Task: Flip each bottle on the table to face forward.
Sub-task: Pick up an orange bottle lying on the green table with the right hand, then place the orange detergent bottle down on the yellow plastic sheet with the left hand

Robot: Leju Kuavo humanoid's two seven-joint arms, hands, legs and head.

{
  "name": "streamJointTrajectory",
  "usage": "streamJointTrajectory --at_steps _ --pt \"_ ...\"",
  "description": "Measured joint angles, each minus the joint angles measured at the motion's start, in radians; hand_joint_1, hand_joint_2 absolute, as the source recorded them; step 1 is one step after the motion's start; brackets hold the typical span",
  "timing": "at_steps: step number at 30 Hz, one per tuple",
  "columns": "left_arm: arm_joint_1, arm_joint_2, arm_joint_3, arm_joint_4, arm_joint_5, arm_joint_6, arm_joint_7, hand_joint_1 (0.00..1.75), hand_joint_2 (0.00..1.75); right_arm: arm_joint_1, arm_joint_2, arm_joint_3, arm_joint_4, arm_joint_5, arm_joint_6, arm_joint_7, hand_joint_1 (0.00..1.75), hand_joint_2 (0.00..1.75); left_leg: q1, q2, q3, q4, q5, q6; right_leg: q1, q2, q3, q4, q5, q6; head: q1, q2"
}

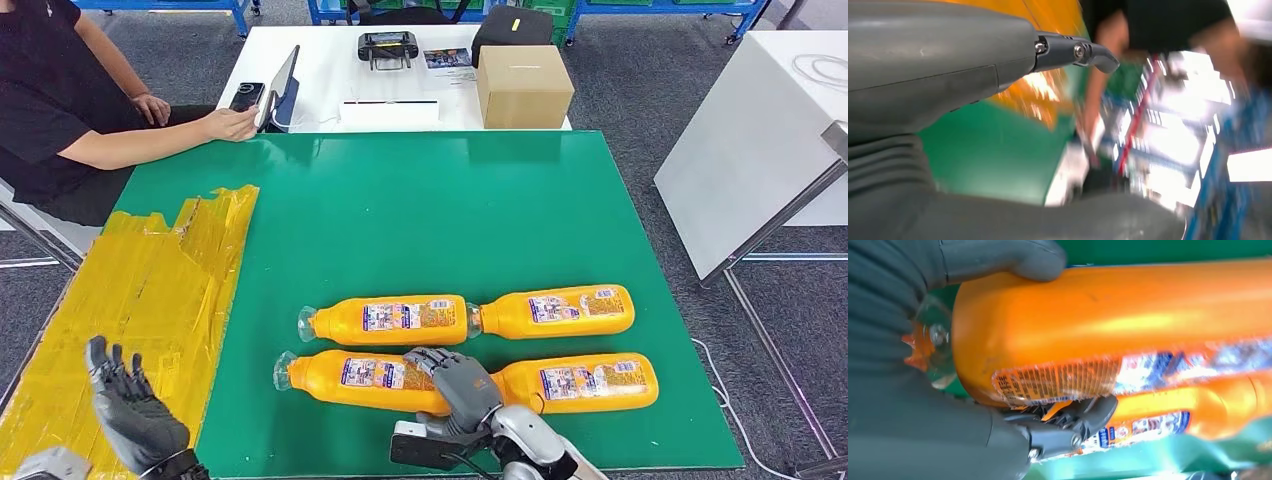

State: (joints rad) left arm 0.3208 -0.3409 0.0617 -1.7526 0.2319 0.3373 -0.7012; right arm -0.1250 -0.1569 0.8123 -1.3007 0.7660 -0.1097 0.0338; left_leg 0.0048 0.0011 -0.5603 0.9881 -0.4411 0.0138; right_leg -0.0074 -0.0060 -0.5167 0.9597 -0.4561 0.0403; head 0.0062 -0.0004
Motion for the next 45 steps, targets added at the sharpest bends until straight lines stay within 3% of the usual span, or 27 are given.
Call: streamJointTrajectory --at_steps 3,6,17,22,28,35,45 --pt "0.018 0.000 0.029 -0.010 0.083 0.040 0.000 0.00 1.75 0.075 0.055 -0.026 -0.051 -0.044 -0.085 -0.058 1.75 1.75 0.000 0.000 -0.004 0.000 0.001 0.000 0.000 0.000 0.003 0.000 0.000 0.000 0.000 0.000" --pt "0.026 -0.002 0.042 -0.009 0.114 0.006 0.000 0.00 1.75 0.133 0.104 -0.034 -0.116 -0.074 -0.140 -0.111 1.75 1.75 0.000 0.000 -0.006 0.000 0.000 0.000 0.000 0.000 0.000 0.001 0.000 0.000 0.000 0.000" --pt "0.014 -0.008 0.046 0.056 0.166 -0.329 0.081 0.00 1.75 0.208 0.178 -0.081 -0.256 -0.153 -0.237 -0.268 1.75 1.75 -0.001 0.000 -0.008 0.000 0.000 0.000 -0.001 0.000 -0.005 0.000 0.000 0.000 0.000 0.000" --pt "0.008 -0.009 0.047 0.095 0.225 -0.529 0.126 0.00 1.75 0.214 0.188 -0.098 -0.272 -0.172 -0.238 -0.302 1.75 1.75 -0.001 0.000 -0.009 0.000 0.000 0.000 -0.001 0.000 -0.003 0.000 0.000 0.000 0.000 0.000" --pt "0.005 -0.009 0.050 0.121 0.246 -0.598 0.138 0.00 1.75 0.217 0.194 -0.110 -0.275 -0.174 -0.231 -0.312 1.75 1.75 -0.001 0.000 -0.010 0.000 0.000 0.000 -0.001 0.000 -0.004 0.000 0.000 0.000 0.000 0.000" --pt "0.003 -0.010 0.050 0.159 0.302 -0.865 0.156 0.00 1.75 0.215 0.207 -0.121 -0.273 -0.160 -0.173 -0.336 1.75 1.75 -0.001 0.000 -0.010 0.000 0.000 0.000 -0.001 0.000 -0.004 0.000 0.000 0.000 0.000 0.000" --pt "0.003 -0.014 0.044 0.180 0.301 -0.946 0.145 0.00 1.75 0.185 0.231 -0.113 -0.235 -0.064 -0.097 -0.333 1.75 1.75 -0.001 0.000 -0.010 0.000 0.000 0.000 -0.001 0.000 -0.004 0.000 0.000 0.000 0.000 0.000"
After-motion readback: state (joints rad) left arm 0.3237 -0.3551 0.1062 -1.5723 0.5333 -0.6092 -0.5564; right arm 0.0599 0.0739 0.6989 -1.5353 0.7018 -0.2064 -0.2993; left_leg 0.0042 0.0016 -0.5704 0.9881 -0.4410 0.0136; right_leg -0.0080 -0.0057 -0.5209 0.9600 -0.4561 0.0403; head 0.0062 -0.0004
